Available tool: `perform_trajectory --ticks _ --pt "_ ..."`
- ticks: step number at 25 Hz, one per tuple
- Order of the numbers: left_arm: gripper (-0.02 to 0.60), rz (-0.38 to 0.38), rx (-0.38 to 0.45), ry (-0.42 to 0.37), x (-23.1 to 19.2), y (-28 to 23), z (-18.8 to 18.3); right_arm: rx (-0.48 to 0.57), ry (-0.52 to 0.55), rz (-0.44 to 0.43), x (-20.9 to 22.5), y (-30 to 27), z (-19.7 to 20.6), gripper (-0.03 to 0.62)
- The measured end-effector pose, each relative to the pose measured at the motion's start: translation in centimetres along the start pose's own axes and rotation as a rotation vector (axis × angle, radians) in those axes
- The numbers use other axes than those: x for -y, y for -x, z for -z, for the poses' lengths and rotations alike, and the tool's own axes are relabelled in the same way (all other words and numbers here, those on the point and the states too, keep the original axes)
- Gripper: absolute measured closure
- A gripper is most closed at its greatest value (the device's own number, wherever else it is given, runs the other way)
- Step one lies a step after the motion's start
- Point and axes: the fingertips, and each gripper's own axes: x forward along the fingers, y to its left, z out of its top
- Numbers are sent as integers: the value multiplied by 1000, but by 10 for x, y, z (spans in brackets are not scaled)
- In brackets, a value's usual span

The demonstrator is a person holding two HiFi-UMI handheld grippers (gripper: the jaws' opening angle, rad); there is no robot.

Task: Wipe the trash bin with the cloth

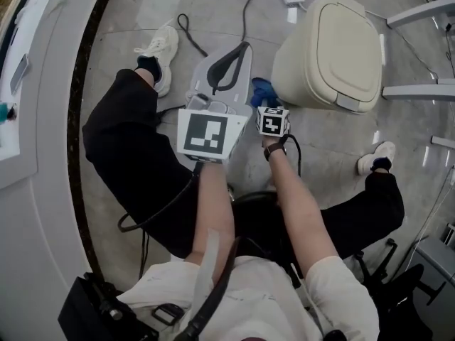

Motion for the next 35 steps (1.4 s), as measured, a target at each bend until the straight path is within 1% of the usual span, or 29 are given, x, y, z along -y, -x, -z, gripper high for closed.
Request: perform_trajectory --ticks 1,3,5,7,10,12,13,15,16,18,20,21,23,24,25,26,28,32,35 --pt "581 -2 10 -4 2 0 -4 47 12 -31 -6 15 -16 557" --pt "581 6 21 -5 10 1 -13 177 8 -77 -17 60 -52 557" --pt "581 14 29 -15 18 6 -24 328 -16 -105 -24 119 -89 556" --pt "580 14 54 -18 22 12 -37 487 -35 -130 -30 183 -126 557" --pt "580 8 95 -11 24 20 -51 693 -12 -181 -42 266 -168 556" --pt "581 9 101 -21 27 23 -56 808 11 -179 -43 311 -191 556" --pt "581 13 103 -25 29 24 -58 855 6 -165 -39 329 -201 556" --pt "581 28 112 -26 34 26 -62 910 -34 -119 -21 351 -213 556" --pt "581 36 117 -26 37 26 -63 918 -53 -92 -10 354 -215 556" --pt "581 41 128 -26 39 27 -67 887 -60 -59 8 341 -212 556" --pt "581 42 139 -25 43 27 -73 822 -16 -56 16 312 -199 556" --pt "581 47 143 -27 46 26 -75 806 30 -54 16 299 -193 556" --pt "581 57 145 -32 51 24 -76 800 170 -35 7 280 -180 556" --pt "581 61 143 -32 53 23 -75 774 237 -26 1 267 -170 556" --pt "581 62 139 -34 54 21 -73 721 273 -20 -2 249 -158 556" --pt "581 62 133 -36 53 20 -71 654 271 -14 -3 228 -144 556" --pt "581 57 119 -39 52 17 -64 534 233 -11 4 184 -115 556" --pt "581 48 74 -42 49 10 -45 341 225 -5 14 105 -55 556" --pt "580 30 56 -47 46 10 -37 200 204 -33 11 54 -14 556"
